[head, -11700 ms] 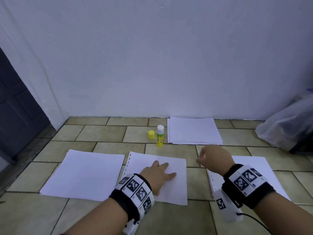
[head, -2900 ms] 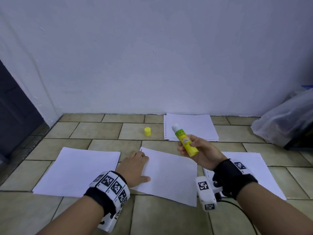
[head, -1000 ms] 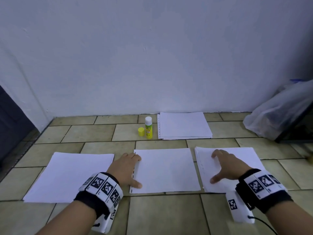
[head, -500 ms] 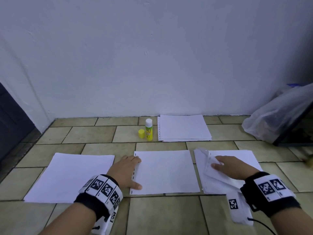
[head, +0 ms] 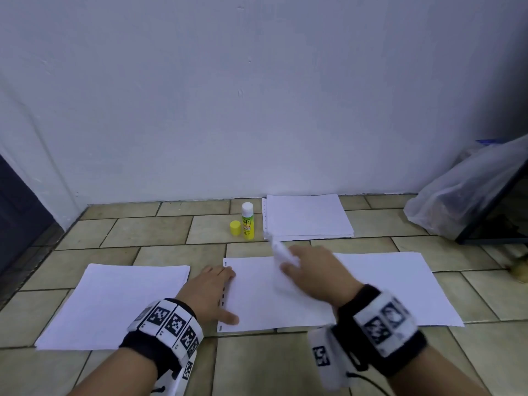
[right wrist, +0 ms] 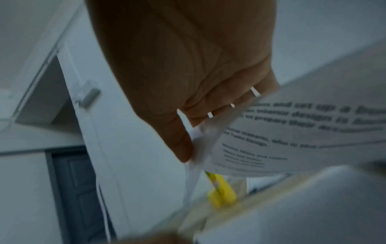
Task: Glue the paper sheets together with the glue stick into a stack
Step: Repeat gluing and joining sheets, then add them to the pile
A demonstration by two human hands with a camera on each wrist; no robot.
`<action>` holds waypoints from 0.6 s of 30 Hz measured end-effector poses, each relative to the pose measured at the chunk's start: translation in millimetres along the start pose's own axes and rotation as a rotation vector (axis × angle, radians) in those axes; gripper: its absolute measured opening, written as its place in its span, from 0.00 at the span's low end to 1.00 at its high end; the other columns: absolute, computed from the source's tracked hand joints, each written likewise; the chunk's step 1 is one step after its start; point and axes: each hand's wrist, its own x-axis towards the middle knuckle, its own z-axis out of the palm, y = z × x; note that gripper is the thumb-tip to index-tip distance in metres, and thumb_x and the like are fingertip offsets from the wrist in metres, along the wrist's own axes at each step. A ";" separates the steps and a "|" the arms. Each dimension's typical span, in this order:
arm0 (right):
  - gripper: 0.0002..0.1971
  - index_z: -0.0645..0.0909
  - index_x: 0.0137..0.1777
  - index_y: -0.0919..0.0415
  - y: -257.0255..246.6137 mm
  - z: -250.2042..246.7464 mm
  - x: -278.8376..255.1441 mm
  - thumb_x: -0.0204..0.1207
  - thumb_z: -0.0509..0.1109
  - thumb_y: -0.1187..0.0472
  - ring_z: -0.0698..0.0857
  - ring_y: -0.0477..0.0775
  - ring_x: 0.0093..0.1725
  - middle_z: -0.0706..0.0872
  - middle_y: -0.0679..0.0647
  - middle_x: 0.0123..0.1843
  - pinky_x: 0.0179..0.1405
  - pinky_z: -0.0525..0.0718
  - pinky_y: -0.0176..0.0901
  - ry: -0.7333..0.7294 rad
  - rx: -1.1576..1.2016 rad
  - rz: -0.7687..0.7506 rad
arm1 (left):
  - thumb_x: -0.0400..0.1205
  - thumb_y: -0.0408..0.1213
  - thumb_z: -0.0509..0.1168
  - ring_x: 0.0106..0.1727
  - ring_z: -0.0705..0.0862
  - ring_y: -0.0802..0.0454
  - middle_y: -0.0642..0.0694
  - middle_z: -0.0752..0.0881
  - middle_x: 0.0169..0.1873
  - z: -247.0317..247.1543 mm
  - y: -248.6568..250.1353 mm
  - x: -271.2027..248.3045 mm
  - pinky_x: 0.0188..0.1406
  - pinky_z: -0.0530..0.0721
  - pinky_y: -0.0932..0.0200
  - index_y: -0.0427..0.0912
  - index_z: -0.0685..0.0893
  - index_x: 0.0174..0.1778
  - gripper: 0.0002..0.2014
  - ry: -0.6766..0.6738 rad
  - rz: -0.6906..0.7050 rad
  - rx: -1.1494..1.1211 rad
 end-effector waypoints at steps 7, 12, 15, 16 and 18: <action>0.24 0.72 0.72 0.56 -23.6 66.8 40.5 0.82 0.54 0.45 0.55 0.68 0.81 0.68 0.56 0.75 0.74 0.54 0.77 -0.234 0.048 0.123 | 0.72 0.58 0.73 0.76 0.62 0.54 0.54 0.65 0.77 1.6 0.6 -2.5 0.70 0.70 0.56 0.49 0.57 0.81 0.46 -0.004 -0.007 -0.015; 0.25 0.69 0.73 0.58 -25.3 74.9 45.9 0.82 0.55 0.45 0.52 0.67 0.83 0.72 0.55 0.74 0.74 0.57 0.75 -0.249 0.166 0.154 | 0.72 0.59 0.73 0.76 0.61 0.54 0.53 0.63 0.79 3.5 -0.5 -2.1 0.70 0.69 0.57 0.47 0.56 0.82 0.47 0.004 0.001 -0.010; 0.26 0.67 0.75 0.58 -27.7 75.5 47.9 0.82 0.55 0.44 0.49 0.66 0.84 0.71 0.56 0.76 0.74 0.53 0.76 -0.253 0.185 0.137 | 0.72 0.59 0.72 0.76 0.62 0.53 0.53 0.64 0.78 4.0 -0.7 -1.6 0.69 0.69 0.57 0.45 0.55 0.82 0.48 0.007 -0.001 -0.006; 0.26 0.67 0.75 0.58 -28.6 75.7 48.6 0.82 0.55 0.44 0.49 0.66 0.84 0.71 0.56 0.76 0.74 0.53 0.76 -0.254 0.184 0.129 | 0.73 0.59 0.72 0.76 0.62 0.53 0.52 0.65 0.78 4.2 -1.0 -1.4 0.69 0.69 0.58 0.45 0.55 0.83 0.49 0.007 -0.001 -0.005; 0.26 0.68 0.75 0.58 -29.9 75.3 48.6 0.82 0.55 0.43 0.49 0.66 0.84 0.71 0.56 0.76 0.74 0.52 0.77 -0.256 0.168 0.116 | 0.72 0.60 0.72 0.75 0.63 0.52 0.52 0.66 0.77 5.2 -1.8 -1.0 0.68 0.70 0.58 0.44 0.56 0.82 0.48 0.006 -0.006 -0.006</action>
